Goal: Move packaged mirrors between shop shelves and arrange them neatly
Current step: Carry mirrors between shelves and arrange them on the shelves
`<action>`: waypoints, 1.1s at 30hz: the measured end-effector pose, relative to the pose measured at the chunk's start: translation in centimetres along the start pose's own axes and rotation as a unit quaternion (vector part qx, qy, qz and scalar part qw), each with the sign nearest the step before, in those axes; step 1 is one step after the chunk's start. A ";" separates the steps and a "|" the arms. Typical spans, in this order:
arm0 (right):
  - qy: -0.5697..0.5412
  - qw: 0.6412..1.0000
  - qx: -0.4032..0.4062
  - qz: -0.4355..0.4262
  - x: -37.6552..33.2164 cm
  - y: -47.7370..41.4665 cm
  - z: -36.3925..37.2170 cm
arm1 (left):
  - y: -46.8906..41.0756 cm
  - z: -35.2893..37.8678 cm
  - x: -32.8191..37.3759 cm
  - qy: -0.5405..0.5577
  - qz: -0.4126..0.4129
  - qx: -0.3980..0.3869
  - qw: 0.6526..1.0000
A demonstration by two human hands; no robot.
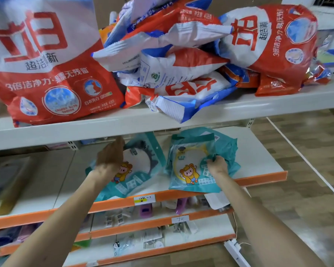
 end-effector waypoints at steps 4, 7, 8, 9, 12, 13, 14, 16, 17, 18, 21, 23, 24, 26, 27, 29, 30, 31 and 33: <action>0.000 1.000 -0.006 -0.008 0.1 -0.6 0.2 | -1.0 4.2 -1.8 0.086 -0.121 -0.045 0.988; -0.004 1.000 0.000 -0.007 0.2 -0.7 0.2 | -1.6 7.3 -4.1 0.164 -0.160 -0.079 0.970; -0.010 1.000 0.004 -0.009 0.2 -0.7 0.2 | -1.6 8.1 -4.6 0.179 -0.153 -0.092 0.967; -0.015 1.000 0.008 -0.008 0.4 -0.9 0.3 | -1.4 8.7 -4.9 0.204 -0.152 -0.109 0.961; -0.039 0.999 0.032 -0.009 0.9 -0.9 0.4 | -1.1 10.4 -5.8 0.276 -0.170 -0.147 0.934; -0.044 0.998 0.039 -0.010 1.1 -0.9 0.5 | -1.0 10.7 -6.2 0.290 -0.186 -0.156 0.926; -0.049 0.998 0.044 -0.009 1.1 -0.8 0.5 | -1.1 11.0 -6.5 0.307 -0.202 -0.155 0.917; -0.062 0.997 0.046 -0.009 0.9 -0.6 0.7 | -1.0 11.1 -6.7 0.369 -0.239 -0.141 0.887; -0.076 0.996 0.046 -0.005 0.8 -0.4 0.8 | -0.9 10.9 -6.6 0.406 -0.257 -0.133 0.867; -0.094 0.995 0.045 0.002 0.7 -0.1 0.8 | -0.8 10.6 -6.5 0.440 -0.267 -0.121 0.849; -0.112 0.992 0.056 0.002 -0.2 1.6 0.4 | -0.6 8.9 -6.4 0.506 -0.279 -0.093 0.811; -0.127 0.990 0.058 -0.008 -1.4 3.1 -0.2 | 0.0 7.0 -6.4 0.516 -0.284 -0.075 0.805; -0.136 0.989 0.054 -0.016 -2.0 3.8 -0.5 | 0.4 6.0 -6.5 0.525 -0.286 -0.065 0.799; -0.142 0.988 0.043 -0.044 -3.7 5.3 -1.3 | 1.6 4.0 -6.9 0.557 -0.286 -0.047 0.778; -0.145 0.987 0.043 -0.056 -4.6 6.0 -1.7 | 2.4 3.0 -7.1 0.571 -0.283 -0.036 0.770; -0.157 0.984 0.036 -0.075 -5.7 7.7 -2.0 | 4.4 1.2 -7.7 0.590 -0.284 0.001 0.755; -0.160 0.983 0.031 -0.088 -6.1 8.8 -2.1 | 5.5 0.4 -8.1 0.595 -0.286 0.020 0.751; -0.160 0.981 0.026 -0.102 -6.4 10.0 -2.2 | 6.7 -0.3 -8.5 0.600 -0.290 0.033 0.745; -0.148 0.981 0.019 -0.121 -6.5 12.4 -2.3 | 9.2 -1.3 -9.4 0.601 -0.291 0.044 0.743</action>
Point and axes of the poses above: each hand's wrist, its own y-axis away from the middle knuckle, its own z-axis out of the palm, x = y × z, the point moved 3 cm from there along -y, towards the middle knuckle, and after that the axes turned 5 degrees about -x, right-handed, at the moved point
